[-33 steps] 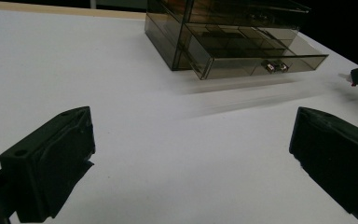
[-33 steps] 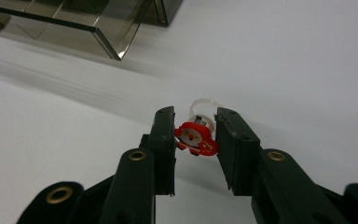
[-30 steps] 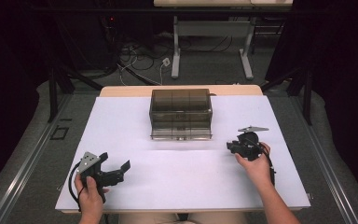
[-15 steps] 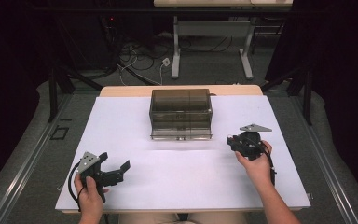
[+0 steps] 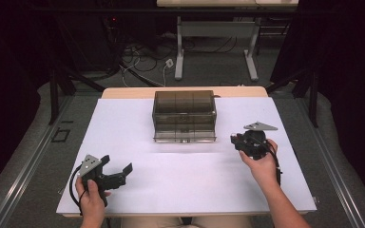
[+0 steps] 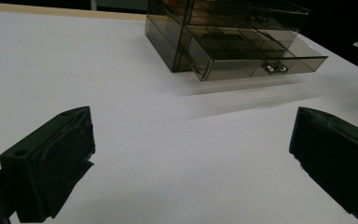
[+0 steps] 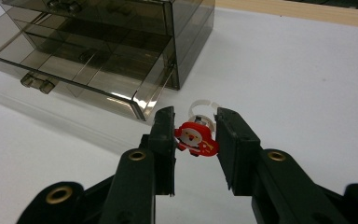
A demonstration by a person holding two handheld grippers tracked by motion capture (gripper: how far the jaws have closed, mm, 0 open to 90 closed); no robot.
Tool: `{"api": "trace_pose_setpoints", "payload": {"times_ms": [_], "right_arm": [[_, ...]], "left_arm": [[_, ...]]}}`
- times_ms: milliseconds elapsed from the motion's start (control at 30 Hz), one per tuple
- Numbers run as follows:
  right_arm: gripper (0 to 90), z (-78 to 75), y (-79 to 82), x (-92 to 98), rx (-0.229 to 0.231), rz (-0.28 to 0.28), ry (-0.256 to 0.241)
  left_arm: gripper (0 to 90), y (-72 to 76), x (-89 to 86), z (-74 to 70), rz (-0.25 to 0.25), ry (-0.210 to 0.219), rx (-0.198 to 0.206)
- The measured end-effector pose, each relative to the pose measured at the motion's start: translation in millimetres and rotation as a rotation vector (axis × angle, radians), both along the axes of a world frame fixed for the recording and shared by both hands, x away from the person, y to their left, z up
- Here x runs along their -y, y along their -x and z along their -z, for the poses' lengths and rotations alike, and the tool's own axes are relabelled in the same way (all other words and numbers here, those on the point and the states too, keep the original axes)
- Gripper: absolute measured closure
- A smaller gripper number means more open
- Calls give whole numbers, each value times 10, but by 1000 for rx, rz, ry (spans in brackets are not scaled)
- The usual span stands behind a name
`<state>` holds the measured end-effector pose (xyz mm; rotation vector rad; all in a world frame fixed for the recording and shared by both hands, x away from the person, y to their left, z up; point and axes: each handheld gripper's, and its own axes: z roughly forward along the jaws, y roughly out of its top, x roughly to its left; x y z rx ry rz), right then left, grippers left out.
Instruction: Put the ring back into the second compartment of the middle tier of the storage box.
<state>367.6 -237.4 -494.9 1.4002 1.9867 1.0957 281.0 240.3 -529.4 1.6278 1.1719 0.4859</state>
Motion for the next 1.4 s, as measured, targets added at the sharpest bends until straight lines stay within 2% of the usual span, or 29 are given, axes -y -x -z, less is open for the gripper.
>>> {"api": "trace_pose_setpoints", "payload": {"times_ms": [433,633,1000,1400], "right_arm": [[685,-187,-82,-143,-9,-43,-4],[685,-306,-121,-266,-12,-67,-17],[685,-488,-201,-498,-10,-121,-8],[685,-561,-279,-769,-10,-169,-7]], "left_arm": [[3,0,-1,-1,0,1,1],[3,1,-1,-2,2,0,1],[3,1,-9,-5,3,1,2],[3,4,-20,-7,1,3,5]]}}
